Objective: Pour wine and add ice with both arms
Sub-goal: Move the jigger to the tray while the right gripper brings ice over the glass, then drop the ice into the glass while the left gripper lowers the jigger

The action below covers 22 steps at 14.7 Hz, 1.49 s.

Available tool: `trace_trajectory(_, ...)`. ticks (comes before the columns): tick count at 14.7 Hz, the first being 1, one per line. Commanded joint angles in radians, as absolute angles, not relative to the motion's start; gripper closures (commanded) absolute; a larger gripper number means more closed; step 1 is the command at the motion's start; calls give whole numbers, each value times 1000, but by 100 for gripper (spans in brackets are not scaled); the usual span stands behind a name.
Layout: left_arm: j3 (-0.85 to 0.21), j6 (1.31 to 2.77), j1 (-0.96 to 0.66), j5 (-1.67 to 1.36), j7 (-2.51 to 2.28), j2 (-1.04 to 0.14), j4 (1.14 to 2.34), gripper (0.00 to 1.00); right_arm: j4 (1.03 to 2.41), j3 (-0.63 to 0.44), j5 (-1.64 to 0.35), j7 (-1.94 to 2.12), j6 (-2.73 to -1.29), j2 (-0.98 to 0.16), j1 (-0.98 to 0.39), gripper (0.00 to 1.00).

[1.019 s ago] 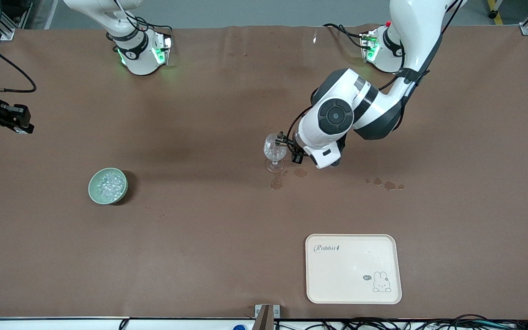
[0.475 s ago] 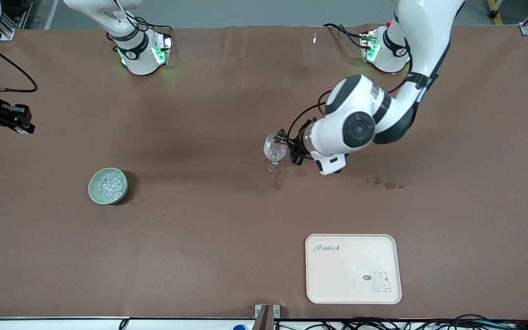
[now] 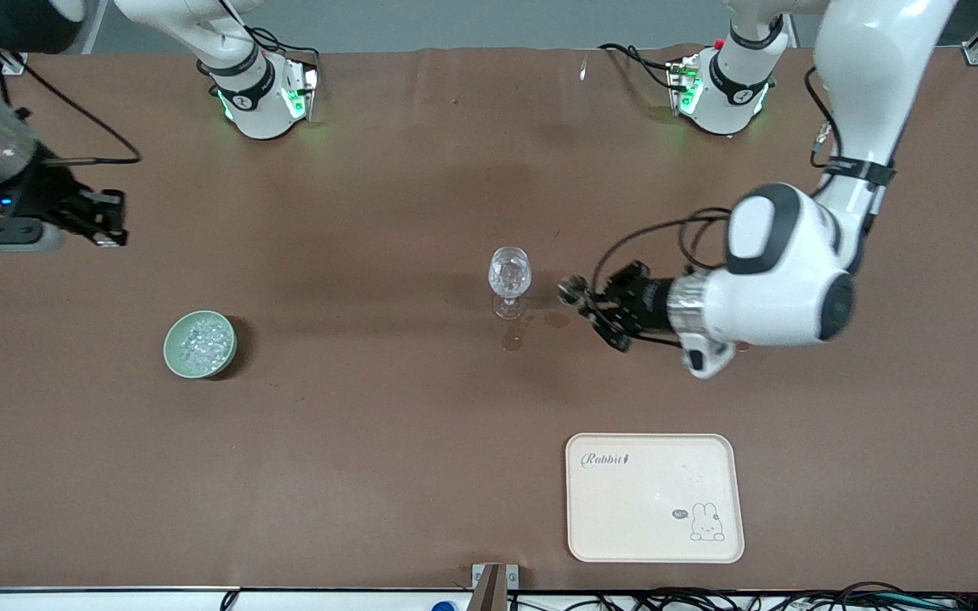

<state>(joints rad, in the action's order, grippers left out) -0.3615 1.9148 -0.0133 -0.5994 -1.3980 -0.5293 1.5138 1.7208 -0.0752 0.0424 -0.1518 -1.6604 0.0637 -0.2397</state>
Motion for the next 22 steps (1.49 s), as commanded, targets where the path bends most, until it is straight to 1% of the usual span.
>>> trace_trajectory(1, -373, 1899, 73, -688, -1362, -677, 1337, 99, 1736, -83, 40, -360, -1715, 49, -395, 94)
trace_trajectory(2, -371, 1908, 106, -731, -1362, -708, 1301, 99, 1730, -83, 40, -456, -1724, 29, -461, 93)
trace_trajectory(4, -367, 1978, 161, -836, -1356, -739, 1295, 99, 1712, -84, 46, -642, -1758, -33, -610, 95)
trace_trajectory(6, -365, 2067, 178, -885, -1315, -768, 1287, 99, 1665, -84, 45, -780, -1795, -121, -708, 96)
trace_trajectory(8, -365, 2172, 176, -931, -1301, -836, 1237, 99, 1573, -83, 37, -828, -1816, -230, -748, 96)
trace_trajectory(11, -370, 2276, 173, -962, -1278, -955, 1136, 99, 1424, -83, 11, -848, -1836, -380, -802, 96)
trace_trajectory(12, -377, 2310, 173, -965, -1234, -1015, 1096, 99, 1383, -83, -17, -853, -1862, -428, -831, 96)
trace_trajectory(13, -376, 2334, 160, -976, -1208, -1047, 1054, 99, 1364, -84, -26, -857, -1880, -472, -859, 96)
trace_trajectory(15, -376, 2416, 149, -979, -1206, -1072, 1045, 99, 1362, -84, -26, -891, -1919, -506, -897, 96)
trace_trajectory(18, -380, 2460, 143, -995, -1200, -1133, 1037, 99, 1362, -84, -28, -919, -2035, -567, -931, 95)
trace_trajectory(21, -379, 2470, 132, -1108, -1172, -1154, 1035, 99, 1362, -84, -20, -927, -2039, -572, -939, 92)
trace_trajectory(22, -376, 2470, 120, -1142, -1163, -1154, 1037, 99, 1362, -84, -18, -920, -2040, -572, -937, 88)
